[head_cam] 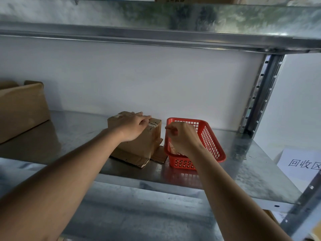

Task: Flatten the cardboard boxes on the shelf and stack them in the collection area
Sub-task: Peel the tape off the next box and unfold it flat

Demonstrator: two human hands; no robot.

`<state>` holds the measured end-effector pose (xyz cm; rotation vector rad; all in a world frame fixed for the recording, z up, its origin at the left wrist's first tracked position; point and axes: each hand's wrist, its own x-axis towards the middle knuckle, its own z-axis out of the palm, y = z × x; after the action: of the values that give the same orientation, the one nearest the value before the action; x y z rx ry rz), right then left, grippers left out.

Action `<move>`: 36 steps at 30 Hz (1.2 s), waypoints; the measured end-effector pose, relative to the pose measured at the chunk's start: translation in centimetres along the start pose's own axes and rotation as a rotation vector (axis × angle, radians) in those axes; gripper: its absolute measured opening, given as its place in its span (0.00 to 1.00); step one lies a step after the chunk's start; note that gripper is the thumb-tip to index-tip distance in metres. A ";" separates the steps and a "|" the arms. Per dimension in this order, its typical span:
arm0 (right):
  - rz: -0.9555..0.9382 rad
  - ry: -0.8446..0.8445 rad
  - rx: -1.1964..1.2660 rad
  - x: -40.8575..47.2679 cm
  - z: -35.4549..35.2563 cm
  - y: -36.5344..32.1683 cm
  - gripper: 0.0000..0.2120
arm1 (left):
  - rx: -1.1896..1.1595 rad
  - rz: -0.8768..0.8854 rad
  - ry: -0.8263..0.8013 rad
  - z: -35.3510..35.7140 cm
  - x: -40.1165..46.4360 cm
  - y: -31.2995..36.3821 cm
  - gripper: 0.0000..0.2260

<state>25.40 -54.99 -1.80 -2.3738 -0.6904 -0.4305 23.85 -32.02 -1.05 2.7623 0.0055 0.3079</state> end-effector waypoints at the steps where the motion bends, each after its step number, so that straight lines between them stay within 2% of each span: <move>1: -0.045 0.009 0.019 0.0 0.1 -0.3 0.11 | 0.000 0.004 0.003 0.0 0.0 -0.1 0.20; 7: -0.163 -0.018 -0.023 0.8 0.9 -1.9 0.09 | -0.003 0.017 0.020 -0.3 -0.3 -0.3 0.20; 12: -0.169 0.024 0.053 1.5 1.3 -2.9 0.04 | -0.061 0.070 0.006 -1.4 -0.9 -1.6 0.18; 14: -0.150 0.054 0.102 1.6 1.6 -3.3 0.05 | -0.089 0.092 -0.025 -2.0 -1.0 -2.2 0.17; 18: -0.115 0.000 0.135 2.0 1.6 -4.6 0.05 | -0.097 0.124 -0.082 -2.7 -1.2 -3.1 0.17; 23: -0.001 -0.131 0.032 3.2 0.9 -6.8 0.02 | -0.028 0.134 -0.147 -3.7 -1.6 -4.1 0.19; 26: 0.056 -0.160 -0.003 3.2 1.1 -8.1 0.07 | 0.087 0.109 -0.209 -4.9 -1.5 -4.4 0.20; 31: -0.165 -0.194 -0.207 3.6 1.3 -10.7 0.06 | 0.373 0.104 -0.221 -6.1 -2.0 -5.1 0.23; 36: -0.209 -0.331 -0.438 5.4 0.9 -12.3 0.05 | 0.355 0.144 -0.210 -5.9 -2.5 -7.2 0.25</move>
<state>22.83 -44.18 5.85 -2.8338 -1.0958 -0.2997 20.42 -23.36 1.27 3.1419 -0.2130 0.0536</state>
